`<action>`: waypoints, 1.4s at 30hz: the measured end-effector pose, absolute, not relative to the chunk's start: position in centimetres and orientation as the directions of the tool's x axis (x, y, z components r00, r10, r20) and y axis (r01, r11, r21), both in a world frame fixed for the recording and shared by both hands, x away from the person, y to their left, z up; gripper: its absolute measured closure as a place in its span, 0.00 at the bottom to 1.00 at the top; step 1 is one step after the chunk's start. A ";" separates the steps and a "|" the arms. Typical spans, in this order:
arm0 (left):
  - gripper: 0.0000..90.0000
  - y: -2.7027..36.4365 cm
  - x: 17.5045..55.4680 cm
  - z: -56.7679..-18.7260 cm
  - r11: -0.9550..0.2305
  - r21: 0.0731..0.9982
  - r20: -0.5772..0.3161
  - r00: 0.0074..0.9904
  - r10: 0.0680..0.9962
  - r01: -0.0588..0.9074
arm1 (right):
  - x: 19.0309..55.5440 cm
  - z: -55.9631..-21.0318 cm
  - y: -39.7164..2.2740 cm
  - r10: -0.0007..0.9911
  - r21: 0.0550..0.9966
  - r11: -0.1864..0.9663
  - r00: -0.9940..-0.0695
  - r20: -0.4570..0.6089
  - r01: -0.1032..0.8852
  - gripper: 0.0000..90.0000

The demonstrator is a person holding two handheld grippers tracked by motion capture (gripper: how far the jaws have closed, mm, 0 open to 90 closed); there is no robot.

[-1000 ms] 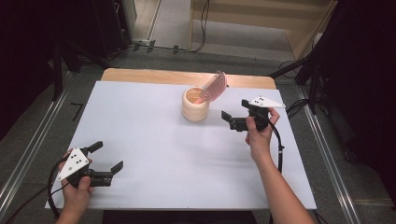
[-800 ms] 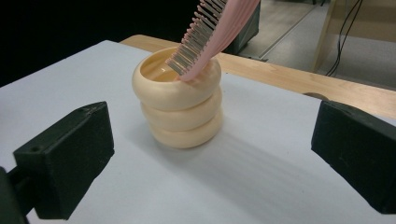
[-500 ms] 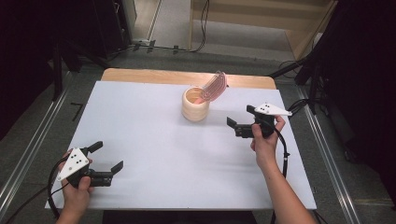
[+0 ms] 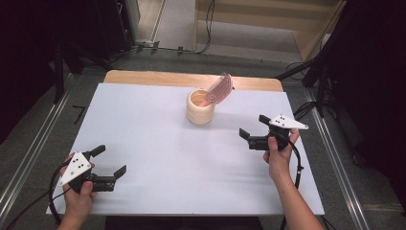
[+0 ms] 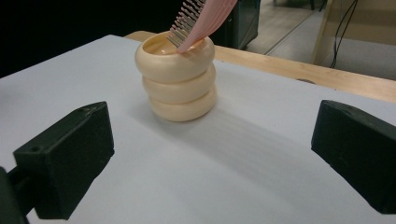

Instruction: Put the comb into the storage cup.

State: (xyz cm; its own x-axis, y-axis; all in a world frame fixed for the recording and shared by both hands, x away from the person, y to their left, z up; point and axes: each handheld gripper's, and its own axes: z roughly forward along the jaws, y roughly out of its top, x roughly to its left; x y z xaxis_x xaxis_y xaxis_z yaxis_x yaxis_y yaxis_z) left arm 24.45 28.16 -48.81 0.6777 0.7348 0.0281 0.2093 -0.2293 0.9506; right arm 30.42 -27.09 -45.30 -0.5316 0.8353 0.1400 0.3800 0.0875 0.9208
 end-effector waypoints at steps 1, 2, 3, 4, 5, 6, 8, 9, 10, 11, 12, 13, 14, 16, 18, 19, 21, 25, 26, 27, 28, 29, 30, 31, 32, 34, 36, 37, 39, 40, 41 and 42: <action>0.00 28.2 24.5 -48.8 -0.230 0.951 0.028 0.678 0.735 0.209 | 30.2 -45.4 -27.3 0.838 0.921 0.083 -0.527 0.143 0.382 0.00; 0.00 28.2 24.5 -48.8 -0.228 0.951 0.028 0.678 0.734 0.208 | 30.1 -45.5 -27.5 0.838 0.921 0.079 -0.526 0.147 0.382 0.00; 0.00 28.2 24.4 -48.8 -0.229 0.951 0.028 0.678 0.735 0.209 | 30.0 -45.6 -27.7 0.838 0.922 0.079 -0.526 0.144 0.379 0.00; 0.00 28.2 24.5 -48.8 -0.230 0.951 0.030 0.677 0.735 0.208 | 29.8 -45.8 -27.9 0.839 0.921 0.072 -0.523 0.152 0.383 0.00; 0.00 28.2 24.4 -48.8 -0.230 0.951 0.030 0.678 0.735 0.208 | 29.6 -45.9 -28.1 0.838 0.920 0.069 -0.523 0.157 0.386 0.00; 0.00 28.2 24.4 -48.8 -0.230 0.951 0.030 0.677 0.735 0.207 | 29.4 -46.0 -28.3 0.839 0.921 0.071 -0.522 0.153 0.384 0.00; 0.00 28.2 24.5 -48.8 -0.229 0.951 0.029 0.678 0.735 0.207 | 29.1 -46.2 -28.7 0.841 0.919 0.071 -0.518 0.154 0.387 0.00; 0.00 28.2 24.4 -48.8 -0.230 0.951 0.030 0.678 0.734 0.208 | 28.9 -46.3 -28.8 0.841 0.918 0.070 -0.518 0.157 0.391 0.00; 0.00 28.2 24.4 -48.8 -0.231 0.951 0.031 0.678 0.735 0.207 | 28.7 -46.5 -29.0 0.840 0.920 0.075 -0.522 0.150 0.384 0.00; 0.00 28.1 24.4 -48.8 -0.229 0.951 0.029 0.678 0.735 0.208 | 28.4 -46.5 -29.1 0.841 0.917 0.074 -0.519 0.153 0.391 0.00; 0.00 28.2 24.4 -48.8 -0.229 0.951 0.029 0.678 0.735 0.208 | 28.2 -46.7 -29.2 0.841 0.919 0.077 -0.520 0.149 0.388 0.00; 0.00 28.2 24.4 -48.8 -0.230 0.951 0.030 0.678 0.734 0.207 | 28.1 -46.8 -29.4 0.840 0.920 0.077 -0.522 0.147 0.383 0.00; 0.00 28.2 24.4 -48.8 -0.231 0.951 0.031 0.678 0.735 0.207 | 27.9 -46.8 -29.5 0.842 0.919 0.074 -0.518 0.150 0.387 0.00; 0.00 28.2 24.4 -48.8 -0.231 0.951 0.031 0.678 0.735 0.207 | 27.6 -47.1 -29.8 0.842 0.921 0.076 -0.519 0.145 0.381 0.00; 0.00 28.2 24.4 -48.8 -0.231 0.951 0.030 0.678 0.735 0.208 | 27.2 -47.3 -30.1 0.845 0.920 0.073 -0.514 0.148 0.385 0.00; 0.00 28.2 24.4 -48.8 -0.232 0.950 0.031 0.677 0.735 0.208 | 27.1 -47.5 -30.3 0.846 0.922 0.073 -0.514 0.146 0.381 0.00; 0.00 28.2 24.4 -48.8 -0.232 0.950 0.032 0.677 0.735 0.208 | 26.7 -47.7 -30.7 0.849 0.920 0.064 -0.505 0.153 0.386 0.00; 0.00 28.1 24.4 -48.8 -0.232 0.950 0.032 0.678 0.734 0.207 | 26.1 -48.2 -31.5 0.854 0.921 0.050 -0.495 0.161 0.386 0.00; 0.00 28.1 24.4 -48.8 -0.233 0.950 0.033 0.678 0.734 0.207 | 26.0 -48.3 -31.7 0.856 0.921 0.048 -0.491 0.161 0.386 0.00; 0.00 28.1 24.4 -48.8 -0.233 0.950 0.033 0.678 0.734 0.206 | 25.8 -48.5 -31.9 0.857 0.922 0.045 -0.489 0.162 0.385 0.00; 0.00 28.1 24.4 -48.8 -0.234 0.950 0.034 0.678 0.734 0.206 | 25.7 -48.5 -32.0 0.858 0.921 0.045 -0.487 0.163 0.388 0.00; 0.00 28.1 24.4 -48.8 -0.233 0.951 0.033 0.678 0.735 0.206 | 25.6 -48.7 -32.1 0.859 0.922 0.048 -0.487 0.158 0.385 0.00; 0.00 28.1 24.4 -48.8 -0.232 0.951 0.032 0.678 0.734 0.206 | 25.4 -48.8 -32.2 0.859 0.921 0.047 -0.487 0.160 0.386 0.00; 0.00 28.1 24.4 -48.8 -0.232 0.951 0.032 0.678 0.734 0.206 | 25.2 -48.9 -32.3 0.860 0.921 0.046 -0.484 0.161 0.387 0.00; 0.00 28.2 24.4 -48.8 -0.232 0.951 0.032 0.678 0.734 0.206 | 25.1 -49.0 -32.5 0.862 0.921 0.049 -0.482 0.156 0.386 0.00; 0.00 28.2 24.4 -48.8 -0.231 0.951 0.032 0.678 0.734 0.206 | 24.8 -49.2 -32.7 0.865 0.921 0.048 -0.477 0.156 0.388 0.00; 0.00 28.2 24.4 -48.8 -0.232 0.951 0.032 0.679 0.734 0.206 | 24.5 -49.3 -33.0 0.868 0.919 0.044 -0.470 0.159 0.392 0.00; 0.00 28.2 24.4 -48.8 -0.233 0.951 0.033 0.679 0.733 0.205 | 24.4 -49.4 -33.1 0.867 0.920 0.043 -0.472 0.160 0.390 0.00; 0.00 28.2 24.4 -48.8 -0.233 0.951 0.033 0.679 0.733 0.205 | 24.1 -49.4 -33.4 0.869 0.919 0.039 -0.467 0.162 0.391 0.00; 0.00 28.2 24.4 -48.8 -0.233 0.951 0.033 0.680 0.733 0.204 | 23.9 -49.4 -33.5 0.872 0.919 0.039 -0.463 0.161 0.393 0.00; 0.00 28.2 24.4 -48.8 -0.234 0.951 0.035 0.680 0.732 0.204 | 23.8 -49.5 -33.6 0.871 0.921 0.040 -0.464 0.158 0.387 0.00; 0.00 28.2 24.4 -48.8 -0.234 0.951 0.034 0.680 0.732 0.204 | 23.6 -49.5 -33.7 0.873 0.920 0.041 -0.462 0.157 0.390 0.00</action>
State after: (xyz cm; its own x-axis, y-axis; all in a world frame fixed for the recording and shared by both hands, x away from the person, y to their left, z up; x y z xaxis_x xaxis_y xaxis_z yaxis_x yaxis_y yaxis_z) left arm 24.41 28.17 -48.79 0.6803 0.7321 0.0343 0.2040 -0.2340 0.9506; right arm 23.64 -33.72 -49.52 -0.4620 0.8728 0.1572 0.3900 0.0407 0.9199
